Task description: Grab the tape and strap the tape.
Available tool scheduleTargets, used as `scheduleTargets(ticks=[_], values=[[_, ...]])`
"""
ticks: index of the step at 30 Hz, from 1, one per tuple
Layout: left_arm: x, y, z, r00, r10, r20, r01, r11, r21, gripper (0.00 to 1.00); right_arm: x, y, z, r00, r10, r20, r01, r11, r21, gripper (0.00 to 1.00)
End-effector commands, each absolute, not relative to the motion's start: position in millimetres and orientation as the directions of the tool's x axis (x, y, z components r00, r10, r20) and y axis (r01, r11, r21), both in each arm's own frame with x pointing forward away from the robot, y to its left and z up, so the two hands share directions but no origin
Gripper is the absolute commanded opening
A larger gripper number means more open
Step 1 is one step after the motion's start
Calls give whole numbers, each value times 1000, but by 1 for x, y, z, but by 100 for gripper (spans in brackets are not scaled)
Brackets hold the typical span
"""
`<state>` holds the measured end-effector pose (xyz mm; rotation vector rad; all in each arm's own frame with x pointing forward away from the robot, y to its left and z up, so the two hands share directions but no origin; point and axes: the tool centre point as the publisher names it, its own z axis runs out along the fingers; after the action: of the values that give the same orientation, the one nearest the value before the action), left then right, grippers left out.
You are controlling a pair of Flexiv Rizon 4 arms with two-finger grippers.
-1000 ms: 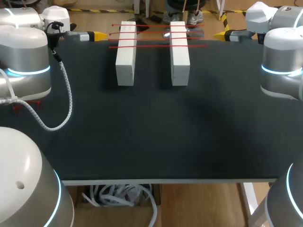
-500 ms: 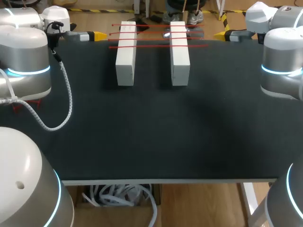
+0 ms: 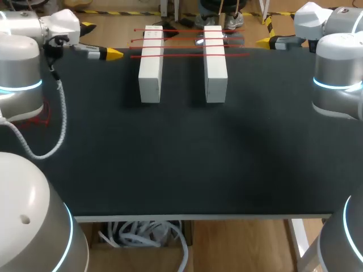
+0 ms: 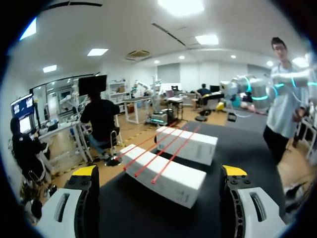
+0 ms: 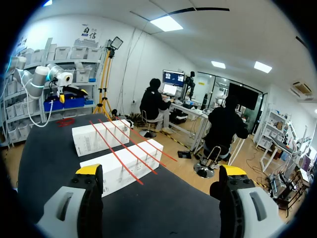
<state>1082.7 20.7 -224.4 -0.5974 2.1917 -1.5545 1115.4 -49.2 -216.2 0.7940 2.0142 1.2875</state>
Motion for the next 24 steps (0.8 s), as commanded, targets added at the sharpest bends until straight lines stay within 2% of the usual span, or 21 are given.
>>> scheduleTargets(ticks=[1,24], values=[[1095,26,-237,-914,-402,-60,-68,296,-953,100,1115,-50,-216,-633,755,-174,158,345,925,100],[1118,12,-289,-964,-241,-110,58,215,-975,100,1115,-50,-216,-633,755,-174,158,345,925,100]])
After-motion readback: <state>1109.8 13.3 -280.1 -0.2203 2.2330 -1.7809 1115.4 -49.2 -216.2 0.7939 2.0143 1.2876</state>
